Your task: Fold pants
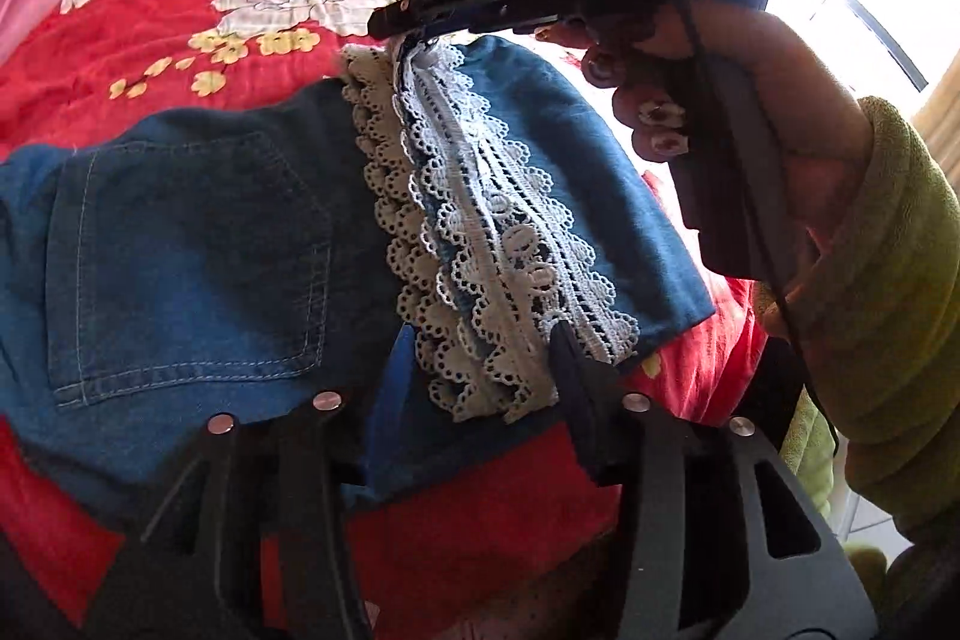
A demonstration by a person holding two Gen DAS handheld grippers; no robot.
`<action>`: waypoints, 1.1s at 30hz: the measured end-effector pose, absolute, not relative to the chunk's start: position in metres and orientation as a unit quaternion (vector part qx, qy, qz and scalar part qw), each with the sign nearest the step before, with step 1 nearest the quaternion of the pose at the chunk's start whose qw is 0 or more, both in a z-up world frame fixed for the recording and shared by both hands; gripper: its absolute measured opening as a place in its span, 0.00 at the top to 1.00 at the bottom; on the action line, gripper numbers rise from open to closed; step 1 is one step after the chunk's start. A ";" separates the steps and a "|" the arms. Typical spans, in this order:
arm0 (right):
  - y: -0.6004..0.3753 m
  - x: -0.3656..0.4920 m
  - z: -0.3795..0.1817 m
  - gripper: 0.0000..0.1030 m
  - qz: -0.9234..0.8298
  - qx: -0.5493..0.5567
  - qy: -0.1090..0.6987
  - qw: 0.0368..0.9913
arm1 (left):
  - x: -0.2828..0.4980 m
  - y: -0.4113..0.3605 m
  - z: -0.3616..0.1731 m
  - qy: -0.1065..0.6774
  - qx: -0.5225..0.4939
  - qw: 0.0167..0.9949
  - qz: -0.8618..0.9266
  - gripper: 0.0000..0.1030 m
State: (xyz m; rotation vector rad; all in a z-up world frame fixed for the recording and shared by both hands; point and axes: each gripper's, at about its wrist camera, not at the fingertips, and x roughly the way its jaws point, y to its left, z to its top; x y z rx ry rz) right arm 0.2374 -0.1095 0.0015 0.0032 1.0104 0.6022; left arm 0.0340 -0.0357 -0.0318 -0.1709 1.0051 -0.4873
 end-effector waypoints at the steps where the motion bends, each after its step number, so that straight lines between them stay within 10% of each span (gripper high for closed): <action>1: -0.116 0.234 0.007 0.72 0.289 0.014 0.466 0.836 | 0.034 -0.036 -0.033 0.477 -0.082 0.844 -0.231 0.57; 6: -0.151 0.209 0.033 0.54 0.285 0.037 0.423 0.859 | 0.041 -0.044 -0.045 0.488 -0.087 0.837 -0.230 0.52; 8: -0.162 0.197 0.036 0.51 0.288 0.034 0.422 0.859 | 0.042 -0.050 -0.046 0.483 -0.081 0.840 -0.234 0.75; 13: -0.182 0.163 0.019 0.50 0.299 0.011 0.439 0.847 | 0.040 -0.045 -0.041 0.476 -0.081 0.845 -0.231 0.86; 33: -0.213 0.084 -0.020 0.50 0.300 -0.052 0.435 0.847 | 0.036 -0.042 -0.027 0.470 -0.034 0.861 -0.193 0.71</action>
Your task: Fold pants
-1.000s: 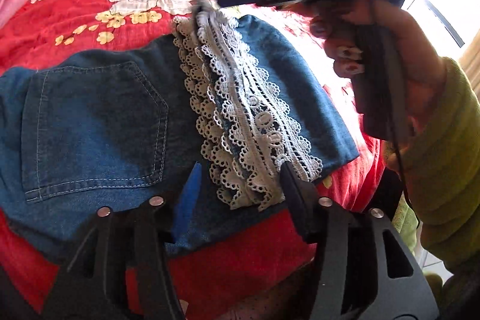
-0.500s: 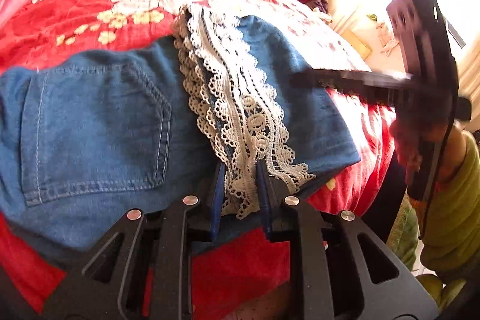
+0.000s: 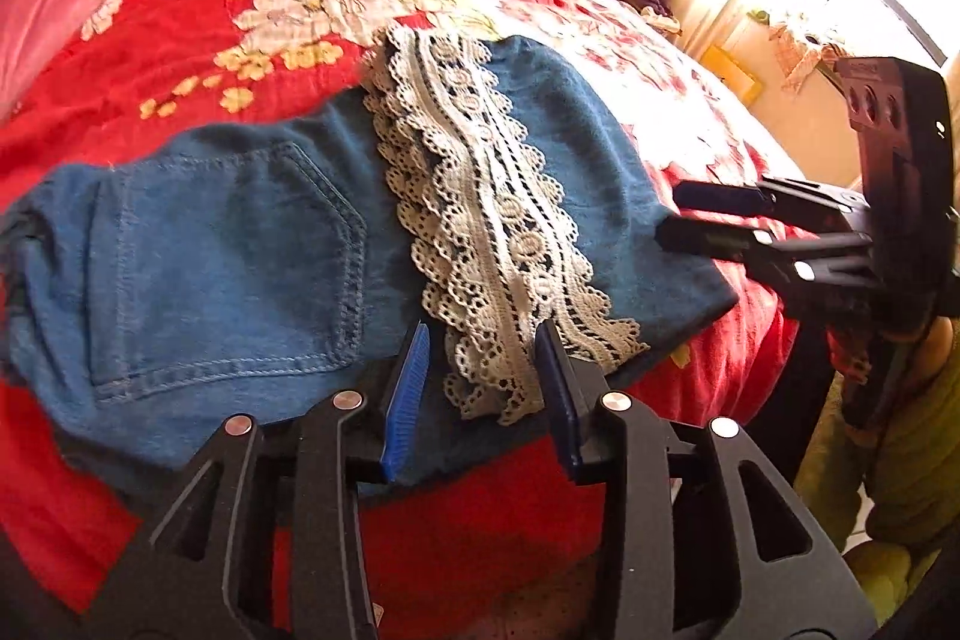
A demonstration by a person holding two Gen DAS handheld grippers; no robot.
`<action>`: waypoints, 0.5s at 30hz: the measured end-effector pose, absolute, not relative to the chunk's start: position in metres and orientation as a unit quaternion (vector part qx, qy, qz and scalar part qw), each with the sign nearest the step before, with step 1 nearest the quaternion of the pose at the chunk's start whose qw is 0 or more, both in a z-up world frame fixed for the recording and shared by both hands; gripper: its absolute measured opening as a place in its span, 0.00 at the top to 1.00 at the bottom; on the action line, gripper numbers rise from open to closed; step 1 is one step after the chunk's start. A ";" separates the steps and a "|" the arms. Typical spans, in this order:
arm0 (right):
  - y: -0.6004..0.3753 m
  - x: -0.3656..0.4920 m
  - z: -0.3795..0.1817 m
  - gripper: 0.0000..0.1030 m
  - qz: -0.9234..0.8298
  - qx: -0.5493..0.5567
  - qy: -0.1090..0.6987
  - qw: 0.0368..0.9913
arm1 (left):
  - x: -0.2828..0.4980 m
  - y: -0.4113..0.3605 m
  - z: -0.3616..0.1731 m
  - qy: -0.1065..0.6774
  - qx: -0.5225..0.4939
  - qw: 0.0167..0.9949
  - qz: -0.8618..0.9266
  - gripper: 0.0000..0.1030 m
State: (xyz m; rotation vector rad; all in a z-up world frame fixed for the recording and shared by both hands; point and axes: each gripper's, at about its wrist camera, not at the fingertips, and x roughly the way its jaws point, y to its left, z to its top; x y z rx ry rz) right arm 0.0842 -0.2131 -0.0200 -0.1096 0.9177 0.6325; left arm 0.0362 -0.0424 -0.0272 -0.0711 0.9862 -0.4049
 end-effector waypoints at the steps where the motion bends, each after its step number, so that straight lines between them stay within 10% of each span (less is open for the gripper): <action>1: -0.209 0.082 -0.022 0.50 0.304 -0.059 0.438 0.844 | 0.036 -0.042 -0.026 0.468 -0.031 0.862 -0.190 0.71; 15: -0.198 0.074 -0.036 0.35 0.268 -0.094 0.461 0.841 | 0.036 -0.044 -0.030 0.474 -0.012 0.863 -0.171 0.61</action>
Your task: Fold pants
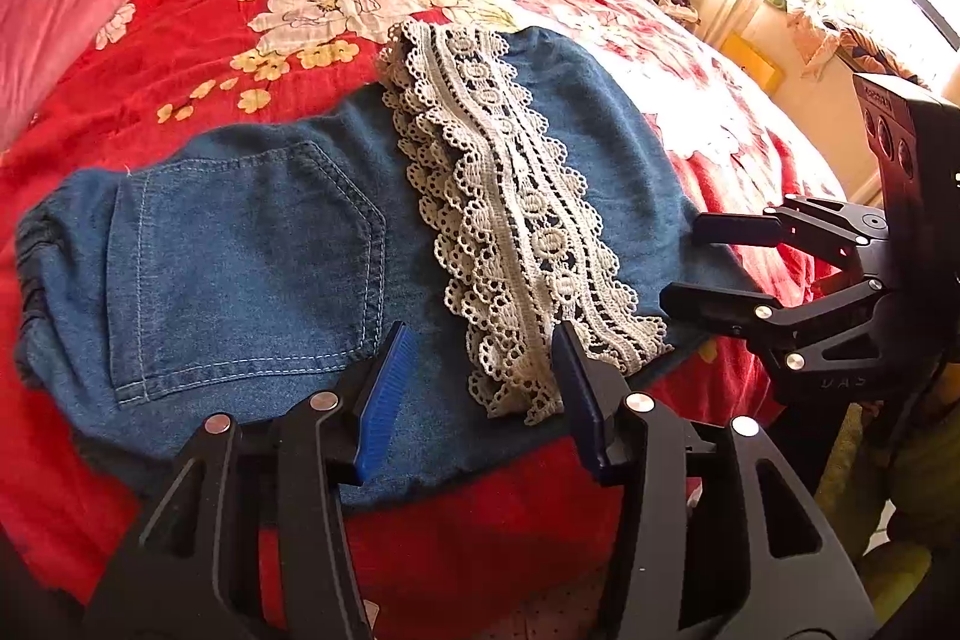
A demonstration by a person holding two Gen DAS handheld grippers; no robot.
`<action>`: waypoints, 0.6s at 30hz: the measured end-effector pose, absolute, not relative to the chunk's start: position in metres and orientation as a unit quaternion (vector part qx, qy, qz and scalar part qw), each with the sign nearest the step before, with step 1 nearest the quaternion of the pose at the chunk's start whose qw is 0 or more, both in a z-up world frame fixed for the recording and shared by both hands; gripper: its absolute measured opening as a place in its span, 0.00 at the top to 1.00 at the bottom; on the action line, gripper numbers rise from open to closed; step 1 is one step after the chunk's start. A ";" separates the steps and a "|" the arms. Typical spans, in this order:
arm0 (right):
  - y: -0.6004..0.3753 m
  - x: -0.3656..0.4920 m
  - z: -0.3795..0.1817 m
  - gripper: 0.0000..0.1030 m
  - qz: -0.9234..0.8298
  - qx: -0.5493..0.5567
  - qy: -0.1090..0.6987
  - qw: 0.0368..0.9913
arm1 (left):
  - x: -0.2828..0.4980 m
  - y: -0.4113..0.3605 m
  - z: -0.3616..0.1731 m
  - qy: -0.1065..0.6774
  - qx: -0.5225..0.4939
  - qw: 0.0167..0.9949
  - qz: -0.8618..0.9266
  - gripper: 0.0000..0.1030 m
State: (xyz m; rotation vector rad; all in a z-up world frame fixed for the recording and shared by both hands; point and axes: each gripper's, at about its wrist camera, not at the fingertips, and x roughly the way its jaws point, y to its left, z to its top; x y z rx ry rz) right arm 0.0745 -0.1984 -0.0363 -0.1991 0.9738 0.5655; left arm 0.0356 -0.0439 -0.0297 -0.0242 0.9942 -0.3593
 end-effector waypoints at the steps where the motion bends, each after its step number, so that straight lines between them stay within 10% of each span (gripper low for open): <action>1: -0.198 0.075 -0.035 0.33 0.267 -0.095 0.459 0.842 | 0.035 -0.044 -0.028 0.473 -0.011 0.864 -0.171 0.60; 18: -0.198 0.067 0.000 0.16 0.261 -0.082 0.420 0.866 | 0.021 -0.013 0.006 0.427 0.003 0.897 -0.114 0.26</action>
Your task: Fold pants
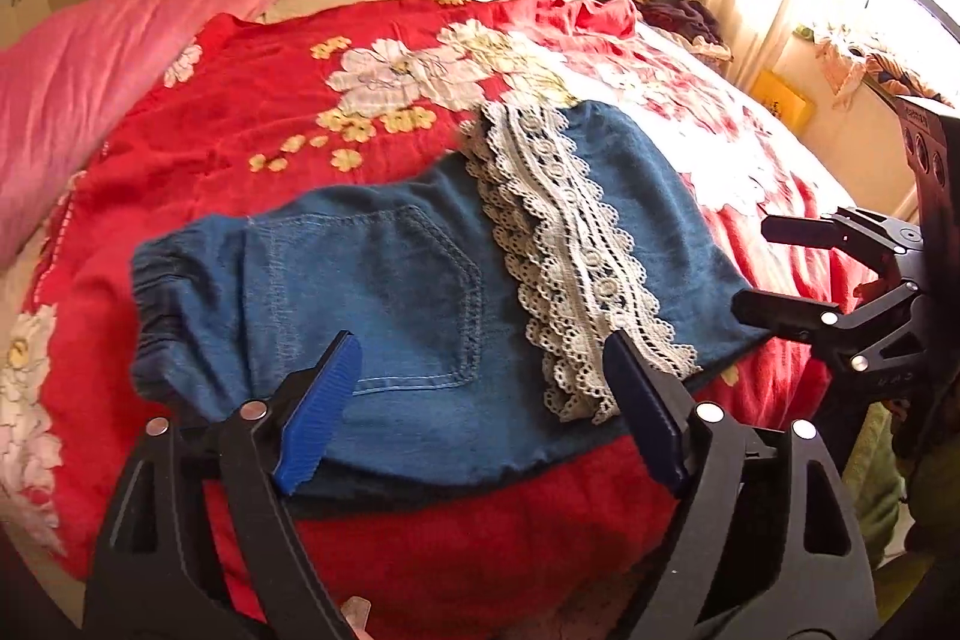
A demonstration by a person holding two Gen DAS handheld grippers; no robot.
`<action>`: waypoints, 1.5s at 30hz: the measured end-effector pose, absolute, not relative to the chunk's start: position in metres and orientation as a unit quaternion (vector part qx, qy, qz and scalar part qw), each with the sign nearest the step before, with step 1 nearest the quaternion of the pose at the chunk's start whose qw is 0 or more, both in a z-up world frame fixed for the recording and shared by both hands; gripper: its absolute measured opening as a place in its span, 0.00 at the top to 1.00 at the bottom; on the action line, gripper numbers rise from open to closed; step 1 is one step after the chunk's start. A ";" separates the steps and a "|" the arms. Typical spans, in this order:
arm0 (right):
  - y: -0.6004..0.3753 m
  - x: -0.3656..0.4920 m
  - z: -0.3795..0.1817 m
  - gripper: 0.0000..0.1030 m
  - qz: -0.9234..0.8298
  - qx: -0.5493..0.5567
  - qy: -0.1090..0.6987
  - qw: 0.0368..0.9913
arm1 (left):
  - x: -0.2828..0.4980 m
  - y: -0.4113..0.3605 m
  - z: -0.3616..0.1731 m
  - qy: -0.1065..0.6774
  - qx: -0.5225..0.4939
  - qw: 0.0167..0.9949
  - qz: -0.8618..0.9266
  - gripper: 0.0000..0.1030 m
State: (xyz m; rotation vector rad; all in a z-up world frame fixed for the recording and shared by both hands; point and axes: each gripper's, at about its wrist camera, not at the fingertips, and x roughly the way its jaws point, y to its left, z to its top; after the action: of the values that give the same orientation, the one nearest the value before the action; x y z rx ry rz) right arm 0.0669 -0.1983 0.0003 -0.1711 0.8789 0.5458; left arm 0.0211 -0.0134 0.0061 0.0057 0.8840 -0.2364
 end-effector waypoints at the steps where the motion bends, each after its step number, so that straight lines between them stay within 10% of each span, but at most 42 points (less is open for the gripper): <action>1: -0.198 0.068 0.002 0.16 0.260 -0.079 0.419 0.866 | 0.020 -0.011 0.007 0.425 0.004 0.899 -0.111 0.25; 32: -0.004 0.128 0.037 0.16 0.415 -0.133 0.417 0.797 | 0.008 0.106 -0.026 0.445 -0.132 0.886 -0.007 0.20; 37: 0.033 0.141 0.019 0.16 0.435 -0.145 0.438 0.773 | 0.011 0.112 -0.039 0.445 -0.172 0.878 -0.026 0.42; 45: 0.082 0.163 -0.025 0.16 0.463 -0.138 0.487 0.728 | 0.014 0.113 -0.049 0.448 -0.186 0.874 -0.030 0.43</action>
State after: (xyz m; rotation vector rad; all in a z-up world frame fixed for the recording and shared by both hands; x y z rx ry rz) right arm 0.1632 0.0824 -0.0251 -0.3041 1.0734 1.0205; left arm 0.0139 0.1127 -0.0485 -0.3887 0.9365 -0.0632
